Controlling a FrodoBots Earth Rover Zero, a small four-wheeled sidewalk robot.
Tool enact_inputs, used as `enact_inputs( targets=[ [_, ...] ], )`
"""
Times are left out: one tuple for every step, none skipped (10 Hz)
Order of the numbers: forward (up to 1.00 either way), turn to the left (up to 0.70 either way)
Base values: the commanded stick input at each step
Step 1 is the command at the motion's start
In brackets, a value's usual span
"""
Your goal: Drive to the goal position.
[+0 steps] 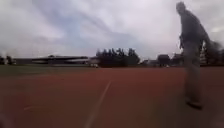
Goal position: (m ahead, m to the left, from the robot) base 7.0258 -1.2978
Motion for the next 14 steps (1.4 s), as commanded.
enact_inputs(
  targets=[
    [0.70,0.00],
    [0.70,0.00],
    [0.70,-0.18],
    [0.70,-0.28],
    [0.70,-0.06],
    [0.70,0.00],
    [0.70,0.00],
    [0.70,0.00],
    [0.70,0.00],
    [0.70,0.00],
    [0.70,0.00],
    [0.70,0.00],
    [0.70,0.00],
    [0.70,0.00]
  ],
)
